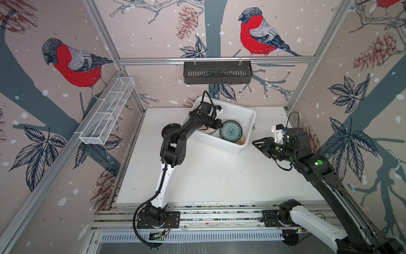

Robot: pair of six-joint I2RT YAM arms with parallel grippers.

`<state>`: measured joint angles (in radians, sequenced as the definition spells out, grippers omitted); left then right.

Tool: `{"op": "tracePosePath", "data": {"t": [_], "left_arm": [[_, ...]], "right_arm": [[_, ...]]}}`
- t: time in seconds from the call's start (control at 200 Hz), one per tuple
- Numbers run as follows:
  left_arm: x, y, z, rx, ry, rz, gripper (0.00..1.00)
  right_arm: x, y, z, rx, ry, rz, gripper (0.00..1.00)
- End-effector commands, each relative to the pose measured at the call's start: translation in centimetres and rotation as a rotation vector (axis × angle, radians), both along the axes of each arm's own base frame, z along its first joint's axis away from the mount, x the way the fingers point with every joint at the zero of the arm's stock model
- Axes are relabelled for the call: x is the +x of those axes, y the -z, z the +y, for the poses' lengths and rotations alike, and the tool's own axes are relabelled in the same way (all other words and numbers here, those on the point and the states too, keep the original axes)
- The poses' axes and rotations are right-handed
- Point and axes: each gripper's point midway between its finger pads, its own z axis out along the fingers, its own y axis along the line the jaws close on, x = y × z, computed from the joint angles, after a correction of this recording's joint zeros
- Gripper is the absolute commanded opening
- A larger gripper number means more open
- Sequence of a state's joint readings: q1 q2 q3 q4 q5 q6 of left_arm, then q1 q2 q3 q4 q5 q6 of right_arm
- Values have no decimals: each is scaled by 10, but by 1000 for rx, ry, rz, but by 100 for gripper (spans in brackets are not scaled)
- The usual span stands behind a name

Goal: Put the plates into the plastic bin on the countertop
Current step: 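Lower the blue-floral plate into the bin with the left gripper while the right arm withdraws, then open the left gripper to release the blue-floral plate and raise it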

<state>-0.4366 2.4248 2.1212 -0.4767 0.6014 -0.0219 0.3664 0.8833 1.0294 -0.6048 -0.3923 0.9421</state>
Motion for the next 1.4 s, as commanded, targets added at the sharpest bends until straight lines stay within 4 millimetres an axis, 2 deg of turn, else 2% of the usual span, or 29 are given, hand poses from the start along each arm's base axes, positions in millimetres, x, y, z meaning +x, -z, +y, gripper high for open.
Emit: {"op": "tracePosePath", "data": {"t": [0.0,0.495,0.986,1.396], "left_arm": [[6,-5,-6,-24,8,-29,0],[3,14,-6,-3,6,4,0],[-1,25,-8,1,9,34,6],[-7,33,-5,20,14,60,12]], "right_arm": [[-2,-5,-4,3,22,-4,32],[1,2,0,12,11,2,31],[5,11,2,26,17,12,31],[6,7,2,35,27,3,31]]}}
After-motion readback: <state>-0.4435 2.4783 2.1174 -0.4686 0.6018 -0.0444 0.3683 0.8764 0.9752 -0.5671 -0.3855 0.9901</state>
